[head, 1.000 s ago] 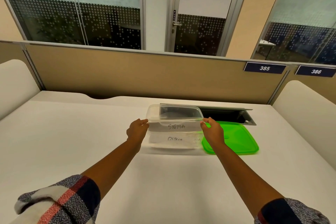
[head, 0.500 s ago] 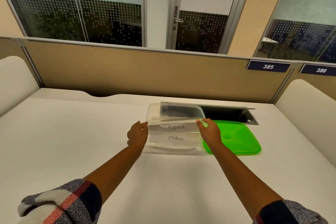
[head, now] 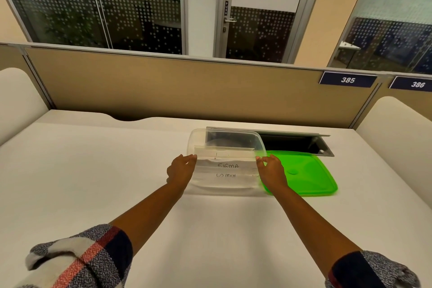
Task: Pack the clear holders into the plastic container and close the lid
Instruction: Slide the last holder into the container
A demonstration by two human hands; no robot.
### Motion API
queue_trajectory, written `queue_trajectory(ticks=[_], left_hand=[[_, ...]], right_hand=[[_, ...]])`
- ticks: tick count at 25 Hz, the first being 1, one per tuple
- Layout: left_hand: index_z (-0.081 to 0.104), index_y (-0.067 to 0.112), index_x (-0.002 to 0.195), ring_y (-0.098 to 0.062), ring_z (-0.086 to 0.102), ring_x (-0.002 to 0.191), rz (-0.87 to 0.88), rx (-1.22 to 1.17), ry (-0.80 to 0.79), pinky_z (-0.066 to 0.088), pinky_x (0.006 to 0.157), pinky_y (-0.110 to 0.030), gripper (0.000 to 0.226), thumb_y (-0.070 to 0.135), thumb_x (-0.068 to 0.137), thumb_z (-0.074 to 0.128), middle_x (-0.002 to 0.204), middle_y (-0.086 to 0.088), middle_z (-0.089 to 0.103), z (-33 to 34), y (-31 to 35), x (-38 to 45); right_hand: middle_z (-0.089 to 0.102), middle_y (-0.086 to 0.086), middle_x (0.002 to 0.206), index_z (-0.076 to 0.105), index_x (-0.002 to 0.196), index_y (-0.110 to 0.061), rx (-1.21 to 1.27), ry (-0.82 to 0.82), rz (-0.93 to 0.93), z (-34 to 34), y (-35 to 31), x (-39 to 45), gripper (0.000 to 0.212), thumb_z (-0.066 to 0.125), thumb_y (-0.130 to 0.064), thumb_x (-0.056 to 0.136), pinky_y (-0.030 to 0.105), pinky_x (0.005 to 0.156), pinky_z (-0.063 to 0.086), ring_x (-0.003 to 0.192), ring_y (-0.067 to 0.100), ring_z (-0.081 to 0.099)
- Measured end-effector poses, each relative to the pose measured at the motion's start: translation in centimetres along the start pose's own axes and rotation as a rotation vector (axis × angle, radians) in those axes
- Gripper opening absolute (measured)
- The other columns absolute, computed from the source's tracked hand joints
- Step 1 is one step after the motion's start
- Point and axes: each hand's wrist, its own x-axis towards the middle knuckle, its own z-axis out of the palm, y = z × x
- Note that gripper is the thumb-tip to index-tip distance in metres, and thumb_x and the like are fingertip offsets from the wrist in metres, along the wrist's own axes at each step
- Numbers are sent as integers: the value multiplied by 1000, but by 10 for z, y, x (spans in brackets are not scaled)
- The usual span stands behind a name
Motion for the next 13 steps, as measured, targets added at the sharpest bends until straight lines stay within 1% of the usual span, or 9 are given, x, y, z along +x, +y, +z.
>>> queue_trajectory(ticks=[3,6,10,12,13], left_hand=[[54,10,127,-36,37,133,33,1,14,28,113,-53,50,44,92,42,143,-16,45,3,-1,-2],[53,11,128,-35,40,132,79,104,31,30,112,-52,53,47,90,44,143,-14,46,6,1,-2],[51,10,129,-35,51,122,147,196,-97,42,105,-49,58,51,89,41,135,-15,53,6,0,7],[49,9,130,-35,50,122,178,225,-143,42,105,-51,58,51,91,38,136,-16,51,7,0,11],[46,9,133,-36,46,126,182,253,-147,39,108,-51,60,51,91,36,141,-18,46,8,-1,13]], right_hand=[[35,16,150,54,127,-2,-28,0,-9,-1,-2,0,47,38,-35,98,41,109,33,136,32,35],[36,14,149,54,127,-4,-144,-11,-20,0,-4,-2,51,34,-41,97,41,105,37,132,33,39],[48,14,136,56,120,-6,-286,-39,62,5,-9,-3,63,30,-56,93,38,91,46,117,33,51],[50,14,131,57,118,-6,-305,-51,84,8,-10,-3,65,27,-58,92,36,88,47,113,32,54],[50,14,131,57,119,-7,-303,-51,89,9,-10,-3,64,27,-57,93,36,88,47,113,32,54]])
